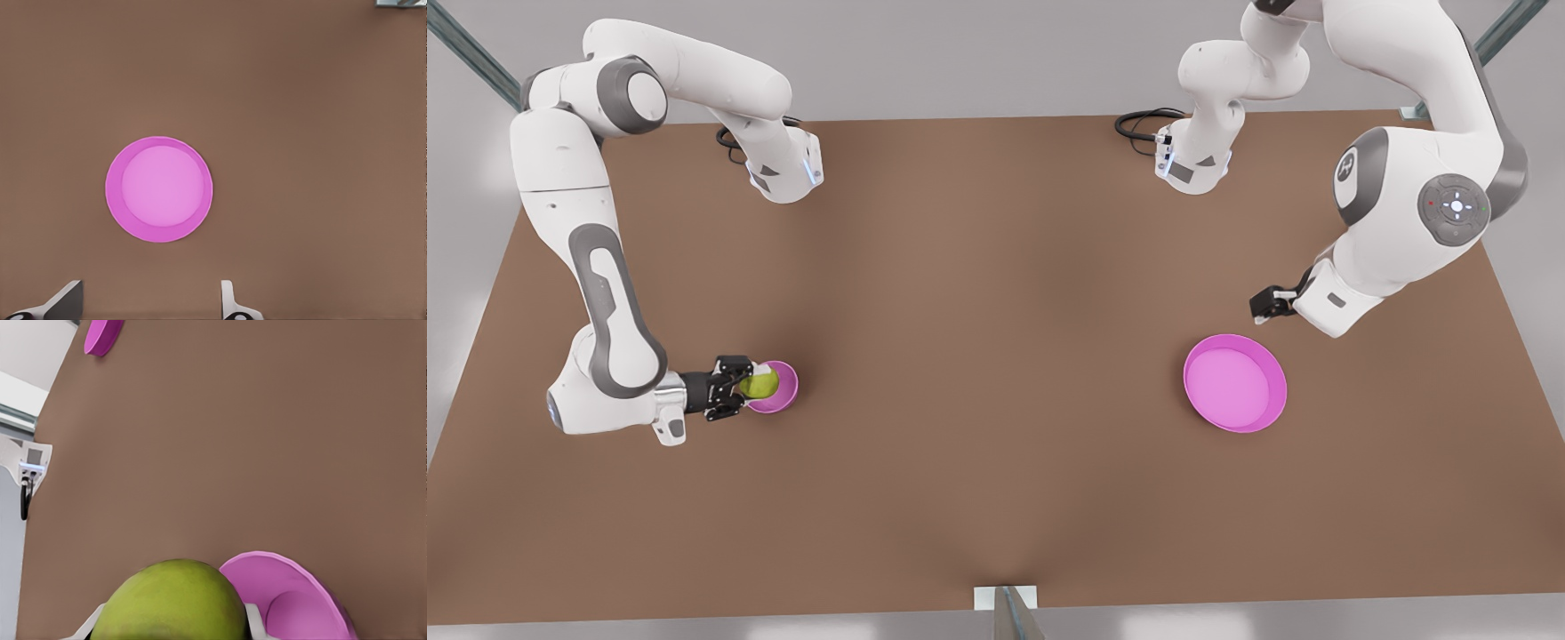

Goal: Use the left arm to pick up the apple from the plate, transfer it to the gripper of the right arm, and then use the right arm to place it into the bowl

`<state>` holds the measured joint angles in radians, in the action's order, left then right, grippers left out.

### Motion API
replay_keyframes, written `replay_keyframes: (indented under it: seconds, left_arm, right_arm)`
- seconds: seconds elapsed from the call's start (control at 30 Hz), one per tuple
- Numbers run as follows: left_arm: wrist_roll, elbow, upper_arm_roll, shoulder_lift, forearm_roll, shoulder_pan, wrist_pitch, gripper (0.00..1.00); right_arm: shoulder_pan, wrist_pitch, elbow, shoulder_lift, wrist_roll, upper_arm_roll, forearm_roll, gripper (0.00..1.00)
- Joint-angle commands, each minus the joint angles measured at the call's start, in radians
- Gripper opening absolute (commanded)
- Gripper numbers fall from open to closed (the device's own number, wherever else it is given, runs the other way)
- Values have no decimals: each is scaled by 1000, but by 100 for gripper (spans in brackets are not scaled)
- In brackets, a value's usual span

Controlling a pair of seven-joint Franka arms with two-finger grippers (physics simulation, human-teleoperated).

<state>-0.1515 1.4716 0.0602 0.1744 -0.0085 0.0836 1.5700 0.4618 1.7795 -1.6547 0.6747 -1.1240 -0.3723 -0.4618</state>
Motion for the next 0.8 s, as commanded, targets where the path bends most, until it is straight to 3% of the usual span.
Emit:
replay_keyframes:
  seconds: [0.0, 0.03, 0.33, 0.4, 0.47, 0.53, 0.63, 0.7, 0.77]
  left_arm:
    - [56, -1, 0, -1, -14, -1, -12, 100]
    - [56, -1, 0, -1, -14, -1, -12, 100]
    - [55, -8, 0, -3, -8, 5, -33, 100]
    - [52, -20, 4, -3, -7, 10, -33, 100]
    - [58, -24, 3, -3, -7, 7, -33, 100]
    - [56, -28, -2, -1, -11, -1, -33, 100]
    - [58, -28, -2, 0, -10, -1, -33, 100]
    - [55, -28, -2, 0, -8, 2, -33, 100]
    - [55, -30, 0, 0, -8, 4, -33, 100]
  right_arm:
    - [0, 14, -1, 0, 122, -1, 5, 81]
    - [0, 14, -1, 0, 122, -1, 5, 100]
    - [3, 9, 39, -1, 122, 6, 28, 100]
    - [0, 5, 150, -1, 141, -5, 138, 100]
    - [-100, -26, 369, -7, 154, -5, 336, 100]
    - [-210, -26, 467, -98, 266, -5, 589, 100]
    - [-229, -156, 466, -254, 754, -7, 612, 100]
    - [-226, -230, 461, -282, 1057, -16, 608, 100]
    - [-195, -223, 337, -382, 1185, -30, 575, 100]
